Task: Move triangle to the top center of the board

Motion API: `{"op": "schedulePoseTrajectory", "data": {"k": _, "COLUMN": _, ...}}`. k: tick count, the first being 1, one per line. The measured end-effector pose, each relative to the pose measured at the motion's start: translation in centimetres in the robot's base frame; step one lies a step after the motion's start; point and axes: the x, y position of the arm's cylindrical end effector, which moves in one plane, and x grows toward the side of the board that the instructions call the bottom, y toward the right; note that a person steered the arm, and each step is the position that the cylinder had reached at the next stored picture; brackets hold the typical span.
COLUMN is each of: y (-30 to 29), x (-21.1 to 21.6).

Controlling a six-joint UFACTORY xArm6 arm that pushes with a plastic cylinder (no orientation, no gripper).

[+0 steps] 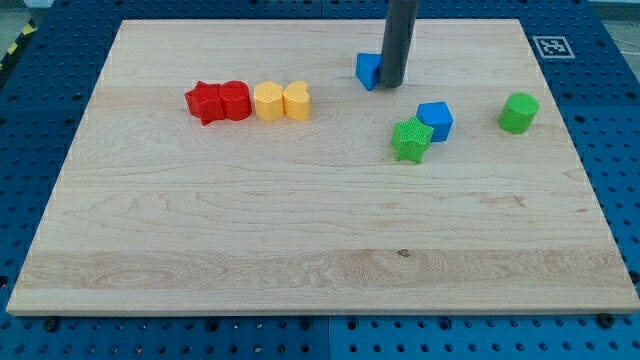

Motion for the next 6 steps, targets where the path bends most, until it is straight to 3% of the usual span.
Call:
{"op": "schedulePoseTrajectory", "data": {"k": 4, "y": -7.0, "x": -2.4}}
{"op": "schedulePoseTrajectory", "data": {"k": 6, "y": -0.7, "x": -2.1}}
